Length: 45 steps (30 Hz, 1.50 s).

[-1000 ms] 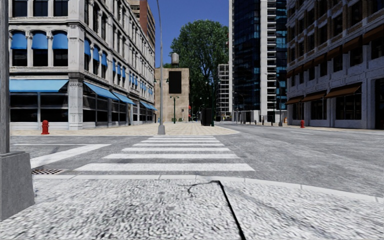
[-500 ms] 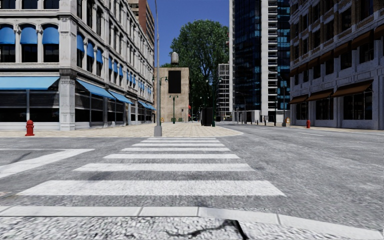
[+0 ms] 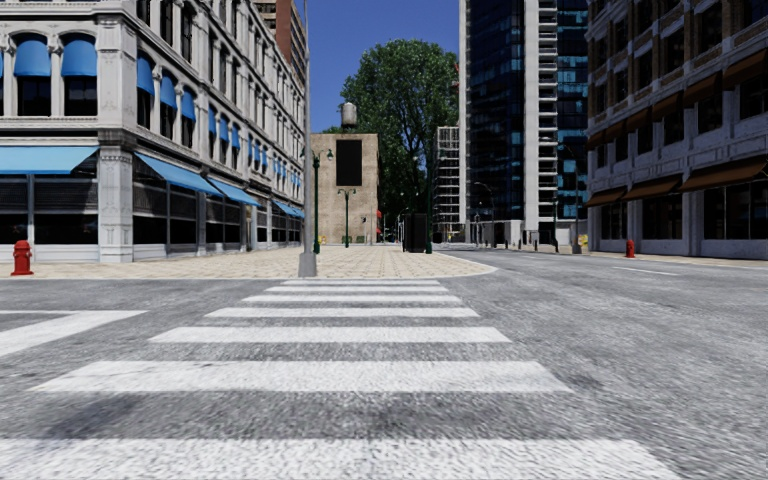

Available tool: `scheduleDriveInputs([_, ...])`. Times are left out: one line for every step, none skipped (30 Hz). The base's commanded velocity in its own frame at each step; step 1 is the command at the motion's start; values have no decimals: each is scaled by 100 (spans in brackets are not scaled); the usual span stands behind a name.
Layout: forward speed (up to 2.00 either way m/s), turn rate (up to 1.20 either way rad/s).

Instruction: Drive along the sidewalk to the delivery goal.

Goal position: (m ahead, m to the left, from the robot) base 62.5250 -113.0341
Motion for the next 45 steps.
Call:
scheduleDriveInputs([193, 0])
scheduleDriveInputs([173, 0])
scheduleDriveInputs([173, 0])
scheduleDriveInputs([161, 0])
scheduleDriveInputs([157, 0])
scheduleDriveInputs([156, 0])
scheduleDriveInputs([155, 0])
scheduleDriveInputs([155, 0])
scheduleDriveInputs([151, 0])
scheduleDriveInputs([146, 0])
scheduleDriveInputs([143, 0])
scheduleDriveInputs([142, 0])
scheduleDriveInputs([142, 0])
scheduleDriveInputs([141, 0])
scheduleDriveInputs([141, 0])
scheduleDriveInputs([141, 0])
scheduleDriveInputs([141, 0])
scheduleDriveInputs([141, 0])
scheduleDriveInputs([141, 0])
scheduleDriveInputs([141, 0])
scheduleDriveInputs([141, 0])
scheduleDriveInputs([141, 0])
scheduleDriveInputs([141, 0])
scheduleDriveInputs([141, 0])
scheduleDriveInputs([141, 0])
scheduleDriveInputs([141, 0])
scheduleDriveInputs([141, 0])
scheduleDriveInputs([141, 0])
scheduleDriveInputs([141, 0])
scheduleDriveInputs([141, 0])
scheduleDriveInputs([141, 0])
scheduleDriveInputs([141, 0])
scheduleDriveInputs([141, 0])
scheduleDriveInputs([141, 0])
scheduleDriveInputs([149, 0])
scheduleDriveInputs([200, 0])
scheduleDriveInputs([200, 0])
scheduleDriveInputs([200, 0])
scheduleDriveInputs([200, 0])
scheduleDriveInputs([200, 0])
scheduleDriveInputs([200, 0])
scheduleDriveInputs([200, 0])
scheduleDriveInputs([200, 0])
scheduleDriveInputs([200, 0])
scheduleDriveInputs([200, 0])
